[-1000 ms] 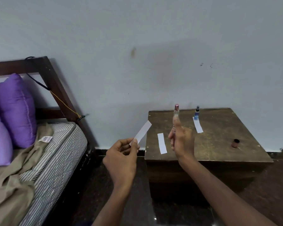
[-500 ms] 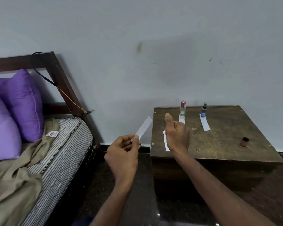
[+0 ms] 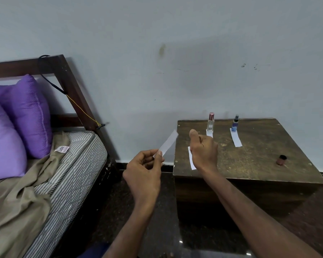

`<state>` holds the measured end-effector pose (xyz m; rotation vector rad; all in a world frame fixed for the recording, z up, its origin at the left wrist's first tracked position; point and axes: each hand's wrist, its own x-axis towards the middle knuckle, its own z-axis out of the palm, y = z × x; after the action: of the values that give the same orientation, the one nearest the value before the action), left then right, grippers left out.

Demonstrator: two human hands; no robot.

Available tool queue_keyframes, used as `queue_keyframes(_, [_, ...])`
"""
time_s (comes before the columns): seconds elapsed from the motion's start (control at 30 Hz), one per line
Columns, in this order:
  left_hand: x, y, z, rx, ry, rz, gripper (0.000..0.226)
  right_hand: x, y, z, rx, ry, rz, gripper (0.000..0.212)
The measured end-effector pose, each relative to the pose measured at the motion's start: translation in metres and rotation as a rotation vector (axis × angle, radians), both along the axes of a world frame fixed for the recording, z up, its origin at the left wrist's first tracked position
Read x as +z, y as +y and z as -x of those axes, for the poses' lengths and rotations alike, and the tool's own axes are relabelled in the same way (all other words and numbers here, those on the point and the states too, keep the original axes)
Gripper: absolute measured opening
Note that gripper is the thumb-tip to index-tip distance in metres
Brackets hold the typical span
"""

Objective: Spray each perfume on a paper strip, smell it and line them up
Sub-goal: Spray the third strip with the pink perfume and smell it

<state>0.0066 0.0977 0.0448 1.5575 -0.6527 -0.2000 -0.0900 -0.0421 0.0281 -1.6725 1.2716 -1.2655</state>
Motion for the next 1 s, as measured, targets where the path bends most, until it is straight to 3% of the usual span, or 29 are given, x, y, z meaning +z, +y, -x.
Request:
queue_keyframes(0.2, [-0.0015, 0.0005, -0.0029, -0.009, -0.001, 0.006, 0.004, -0.0057, -0.0071, 0.0035, 0.069, -0.091, -0.045, 0.094])
queue_keyframes(0.37, [-0.0021, 0.0003, -0.0024, -0.024, -0.013, -0.001, 0.007, -0.0040, -0.0047, 0.0058, 0.107, -0.112, -0.066, 0.080])
queue_keyframes(1.0, [-0.0001, 0.0027, -0.0013, -0.053, -0.071, -0.018, 0.008, -0.0073, -0.0092, 0.0066, 0.155, -0.149, -0.096, 0.070])
